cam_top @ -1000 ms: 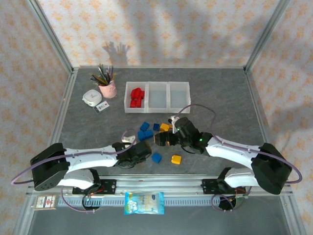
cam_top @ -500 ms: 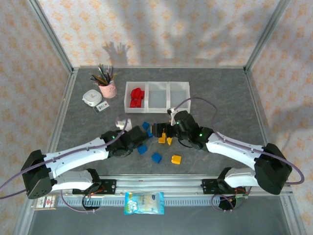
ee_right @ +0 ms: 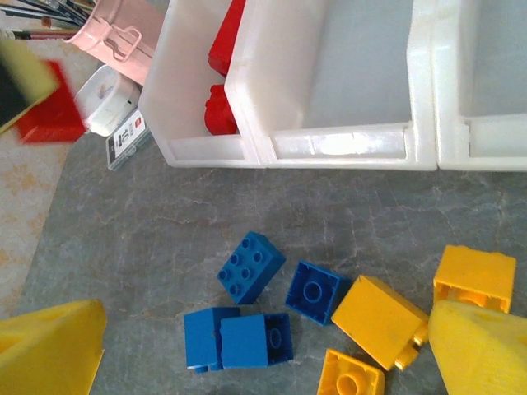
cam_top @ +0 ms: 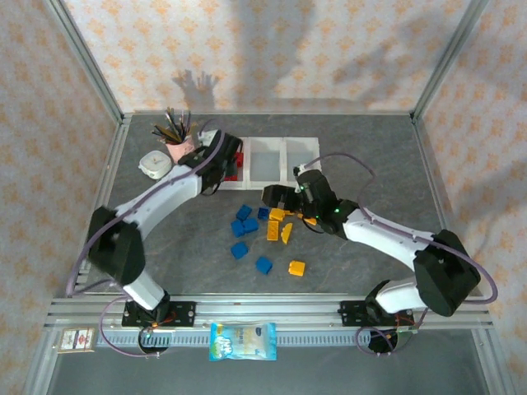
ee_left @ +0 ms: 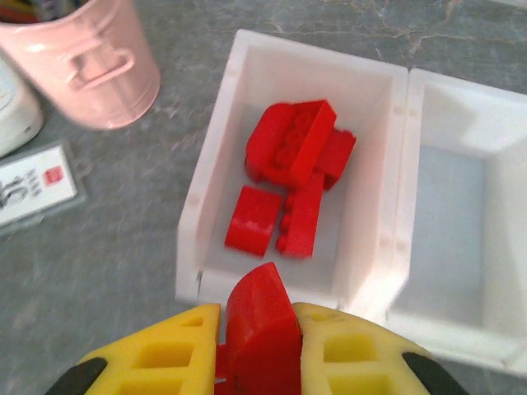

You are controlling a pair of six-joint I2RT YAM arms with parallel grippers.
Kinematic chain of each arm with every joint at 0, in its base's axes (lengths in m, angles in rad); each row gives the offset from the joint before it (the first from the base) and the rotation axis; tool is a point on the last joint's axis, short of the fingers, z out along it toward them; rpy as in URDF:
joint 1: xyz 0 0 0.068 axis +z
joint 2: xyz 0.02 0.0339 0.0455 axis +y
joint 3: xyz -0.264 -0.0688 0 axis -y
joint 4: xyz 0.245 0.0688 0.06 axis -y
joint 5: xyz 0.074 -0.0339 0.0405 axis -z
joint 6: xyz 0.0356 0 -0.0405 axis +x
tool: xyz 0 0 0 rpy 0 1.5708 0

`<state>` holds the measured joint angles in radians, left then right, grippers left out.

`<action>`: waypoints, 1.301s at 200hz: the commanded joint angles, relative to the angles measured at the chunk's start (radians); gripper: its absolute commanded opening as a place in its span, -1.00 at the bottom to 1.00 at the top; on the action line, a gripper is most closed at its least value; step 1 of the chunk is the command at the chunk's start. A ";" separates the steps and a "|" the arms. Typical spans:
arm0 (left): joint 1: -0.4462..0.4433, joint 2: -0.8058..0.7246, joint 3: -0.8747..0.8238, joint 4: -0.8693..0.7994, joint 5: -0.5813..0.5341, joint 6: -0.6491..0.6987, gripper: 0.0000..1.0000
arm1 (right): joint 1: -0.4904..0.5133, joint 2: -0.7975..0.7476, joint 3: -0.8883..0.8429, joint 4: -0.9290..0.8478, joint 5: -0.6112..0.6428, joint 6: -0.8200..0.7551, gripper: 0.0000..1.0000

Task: Sort the legos into containers by color
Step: Place the lego in the container, then pick up the lego from the bottom-center of the table.

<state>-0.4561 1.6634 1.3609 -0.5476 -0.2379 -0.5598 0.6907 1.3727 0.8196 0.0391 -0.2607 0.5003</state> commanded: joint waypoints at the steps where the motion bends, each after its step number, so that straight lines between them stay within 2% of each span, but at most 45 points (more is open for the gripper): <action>1: 0.030 0.137 0.130 0.020 0.062 0.129 -0.59 | 0.000 0.023 0.054 -0.011 0.035 -0.026 0.99; 24: 0.065 0.293 0.259 -0.019 0.086 0.139 -0.58 | 0.000 0.031 0.061 -0.019 0.044 -0.043 0.99; 40: 0.077 0.347 0.304 -0.027 0.120 0.142 -0.53 | 0.003 0.032 0.071 -0.030 0.053 -0.064 0.99; 65: 0.077 0.344 0.311 -0.019 0.125 0.163 -0.22 | 0.022 0.041 0.100 -0.069 0.092 -0.111 0.99; 94: 0.079 0.314 0.323 -0.067 0.087 0.172 -0.12 | 0.043 0.050 0.127 -0.094 0.103 -0.150 0.99; 132: 0.077 0.120 0.160 0.005 0.147 0.150 -0.10 | 0.103 0.092 0.190 -0.194 0.171 -0.193 0.99; 159: 0.079 -0.043 -0.022 0.077 0.201 0.126 -0.02 | 0.164 0.119 0.215 -0.263 0.235 -0.205 1.00; 193: 0.079 -0.237 -0.208 0.079 0.193 0.096 0.04 | 0.246 0.151 0.222 -0.328 0.246 -0.214 0.98; 231: 0.080 -0.466 -0.429 0.093 0.208 0.033 0.16 | 0.362 0.209 0.239 -0.357 0.291 -0.180 0.92; 260: 0.079 -0.608 -0.543 0.058 0.209 -0.020 0.36 | 0.423 0.285 0.268 -0.360 0.312 -0.186 0.84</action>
<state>-0.3794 1.1454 0.8852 -0.4698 -0.0338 -0.5129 1.0790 1.6085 1.0412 -0.2890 -0.0109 0.3130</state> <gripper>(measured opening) 0.658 0.932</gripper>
